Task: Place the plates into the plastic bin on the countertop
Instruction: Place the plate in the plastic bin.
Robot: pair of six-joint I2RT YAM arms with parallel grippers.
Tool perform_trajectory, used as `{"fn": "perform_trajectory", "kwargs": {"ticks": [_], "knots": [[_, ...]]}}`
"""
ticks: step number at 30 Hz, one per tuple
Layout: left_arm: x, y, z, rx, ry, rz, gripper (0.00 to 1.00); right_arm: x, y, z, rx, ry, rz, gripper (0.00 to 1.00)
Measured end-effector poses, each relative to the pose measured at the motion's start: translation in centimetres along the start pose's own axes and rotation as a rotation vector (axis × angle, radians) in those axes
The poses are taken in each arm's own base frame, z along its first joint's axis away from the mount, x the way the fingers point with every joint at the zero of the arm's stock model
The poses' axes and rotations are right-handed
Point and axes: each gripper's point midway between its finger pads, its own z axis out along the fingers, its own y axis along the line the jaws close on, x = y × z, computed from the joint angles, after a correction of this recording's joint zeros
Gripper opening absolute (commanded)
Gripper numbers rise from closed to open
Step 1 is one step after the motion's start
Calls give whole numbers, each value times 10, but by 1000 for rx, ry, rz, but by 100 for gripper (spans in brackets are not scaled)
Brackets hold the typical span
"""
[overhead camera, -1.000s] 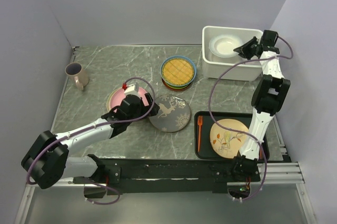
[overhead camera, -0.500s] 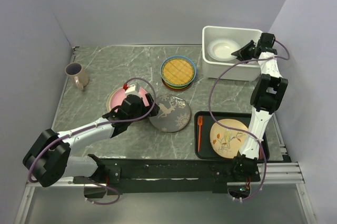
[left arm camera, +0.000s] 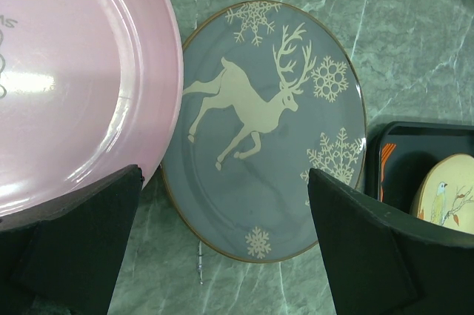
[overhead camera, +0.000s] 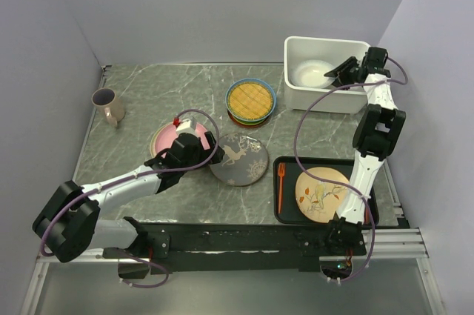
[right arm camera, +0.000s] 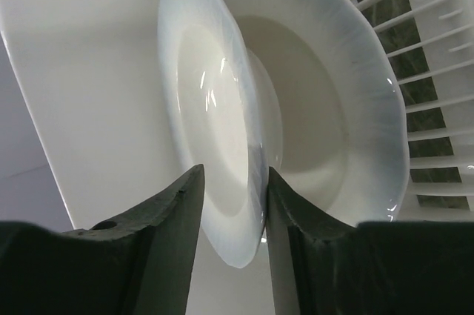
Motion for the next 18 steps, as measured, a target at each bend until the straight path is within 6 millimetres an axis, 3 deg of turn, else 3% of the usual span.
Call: {"fn": "perform_trajectory", "kwargs": {"ticks": [10, 18], "knots": [[1, -1, 0, 7, 8, 0, 98, 2, -13, 1, 39, -2, 1, 70], [5, -1, -1, 11, 24, 1, 98, -10, -7, -18, 96, -69, -33, 80]]}}
